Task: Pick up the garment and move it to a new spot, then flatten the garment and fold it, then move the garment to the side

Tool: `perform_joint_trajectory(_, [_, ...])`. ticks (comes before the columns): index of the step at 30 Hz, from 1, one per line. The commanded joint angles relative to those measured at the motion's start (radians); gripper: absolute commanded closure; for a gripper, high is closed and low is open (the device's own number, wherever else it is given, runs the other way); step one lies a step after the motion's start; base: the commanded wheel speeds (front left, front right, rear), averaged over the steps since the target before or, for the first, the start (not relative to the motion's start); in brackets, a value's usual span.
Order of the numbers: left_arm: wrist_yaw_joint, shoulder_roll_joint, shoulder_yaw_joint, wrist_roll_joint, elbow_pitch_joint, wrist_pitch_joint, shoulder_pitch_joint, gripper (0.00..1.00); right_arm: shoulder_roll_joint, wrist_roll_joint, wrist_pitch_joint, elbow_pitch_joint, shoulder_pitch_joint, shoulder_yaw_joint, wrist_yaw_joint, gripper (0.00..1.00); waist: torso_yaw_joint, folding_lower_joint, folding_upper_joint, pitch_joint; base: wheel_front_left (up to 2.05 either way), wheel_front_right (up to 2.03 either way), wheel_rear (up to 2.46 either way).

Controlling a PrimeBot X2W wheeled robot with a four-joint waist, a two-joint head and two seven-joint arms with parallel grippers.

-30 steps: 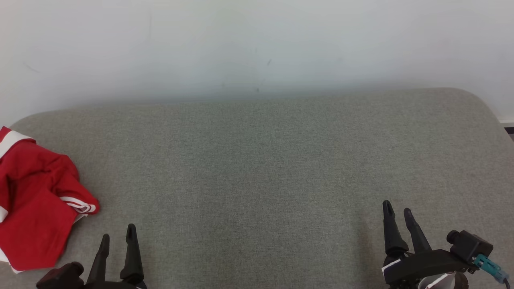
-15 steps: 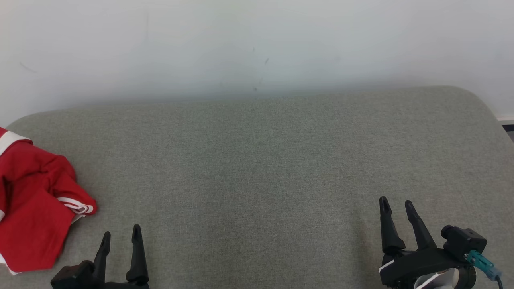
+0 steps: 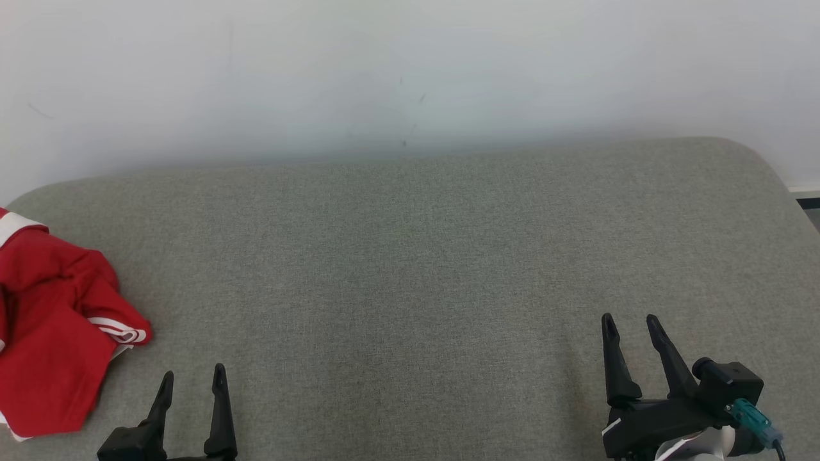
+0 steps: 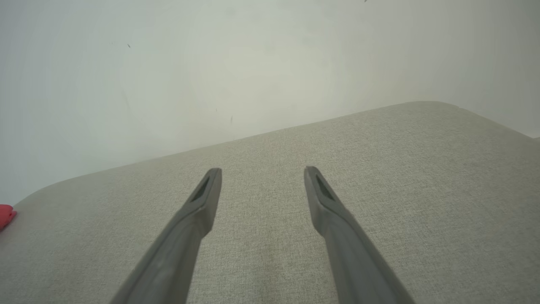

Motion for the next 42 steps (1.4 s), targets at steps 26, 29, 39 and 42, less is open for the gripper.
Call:
perform_joint_trajectory(26, [0.021,-0.013,0.050,0.184,-0.046,-0.056,0.019,0.00,0.024,-0.220,-0.053,-0.007,-0.008,-0.064,0.003,0.00,-0.006,-0.0001,0.0000,0.001,0.00,0.00,0.00])
perform_joint_trajectory(29, [0.020,-0.016,0.053,0.195,-0.053,-0.056,0.024,0.00,0.026,-0.229,-0.055,-0.021,-0.011,-0.068,0.003,0.00,-0.005,-0.0001,0.0000,0.002,0.00,0.00,0.00])
perform_joint_trajectory(39, [0.019,-0.019,0.062,0.199,-0.059,-0.056,0.027,0.00,0.032,-0.234,-0.055,-0.046,-0.008,-0.068,0.003,0.00,-0.004,-0.0001,0.0000,-0.002,0.00,0.00,0.00])
perform_joint_trajectory(42, [0.019,-0.020,0.065,0.198,-0.057,-0.056,0.025,0.00,0.034,-0.236,-0.055,-0.055,-0.004,-0.071,0.003,0.00,-0.004,-0.0001,0.0000,-0.004,0.00,0.00,0.00])
